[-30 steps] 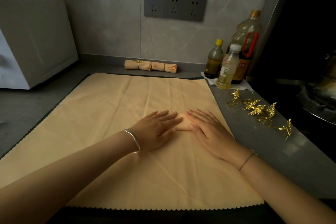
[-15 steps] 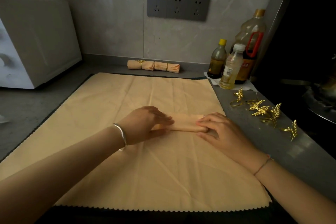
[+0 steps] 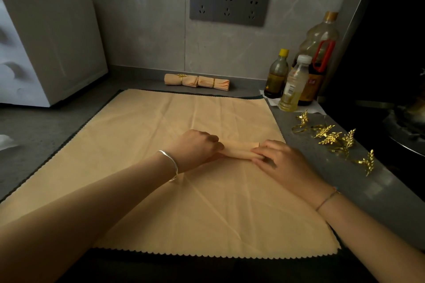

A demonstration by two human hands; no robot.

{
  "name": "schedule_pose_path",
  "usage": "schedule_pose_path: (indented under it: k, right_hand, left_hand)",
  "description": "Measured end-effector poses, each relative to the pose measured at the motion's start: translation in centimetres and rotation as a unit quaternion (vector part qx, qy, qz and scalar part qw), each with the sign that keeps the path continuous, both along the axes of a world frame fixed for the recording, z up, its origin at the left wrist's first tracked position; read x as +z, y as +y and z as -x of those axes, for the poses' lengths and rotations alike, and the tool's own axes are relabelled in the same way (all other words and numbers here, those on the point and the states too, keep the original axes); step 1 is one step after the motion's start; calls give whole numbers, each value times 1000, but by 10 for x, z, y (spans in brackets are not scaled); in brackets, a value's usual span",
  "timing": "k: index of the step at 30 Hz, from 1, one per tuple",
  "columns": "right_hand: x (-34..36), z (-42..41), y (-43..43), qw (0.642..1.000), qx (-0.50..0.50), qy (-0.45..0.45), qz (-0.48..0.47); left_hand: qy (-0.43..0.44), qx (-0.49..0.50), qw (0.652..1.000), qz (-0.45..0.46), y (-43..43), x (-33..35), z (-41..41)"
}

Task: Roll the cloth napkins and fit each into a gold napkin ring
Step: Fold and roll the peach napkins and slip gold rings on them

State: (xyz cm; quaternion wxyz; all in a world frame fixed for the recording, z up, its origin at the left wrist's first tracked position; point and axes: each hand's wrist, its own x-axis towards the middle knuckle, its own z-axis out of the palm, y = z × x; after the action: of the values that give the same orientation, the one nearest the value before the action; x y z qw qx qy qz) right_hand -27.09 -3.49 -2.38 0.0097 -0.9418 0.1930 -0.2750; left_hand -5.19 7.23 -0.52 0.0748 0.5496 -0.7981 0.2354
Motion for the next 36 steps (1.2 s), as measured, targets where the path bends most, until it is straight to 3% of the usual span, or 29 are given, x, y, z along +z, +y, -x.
schedule_pose_path:
  k: [4, 8, 12, 19, 22, 25, 28, 30, 33, 36]
  right_hand:
    - [0, 11, 15, 995, 43, -6, 85]
    - [-4, 20, 17, 997, 50, 1, 53]
    - [-3, 22, 17, 992, 39, -49, -114]
    - [-1, 10, 5, 938, -4, -118, -326]
    - [3, 4, 1, 908, -10, -130, -397]
    - [9, 1, -3, 891, -15, -120, -437]
    - [14, -1, -6, 887, -40, -87, -451]
    - [19, -2, -8, 883, -52, -64, -461]
    - [29, -6, -10, 874, -61, -33, -481]
    - [34, -8, -11, 869, -69, -11, -489]
  left_hand:
    - [-2, -50, 997, 56, 15, -7, 2]
    - [71, -61, 995, 36, 26, -16, -1]
    - [232, -26, 972, -4, 31, -18, -9]
    - [462, 86, 877, -101, 23, -11, -14]
    - [523, 108, 829, -168, 16, -6, -16]
    - [544, 107, 809, -196, 11, -2, -16]
    - [528, 93, 817, -210, 8, 0, -17]
    - [489, 79, 843, -211, 7, 2, -17]
    - [368, 65, 916, -149, 6, 7, -13]
    - [204, -13, 978, -43, 6, 8, 6]
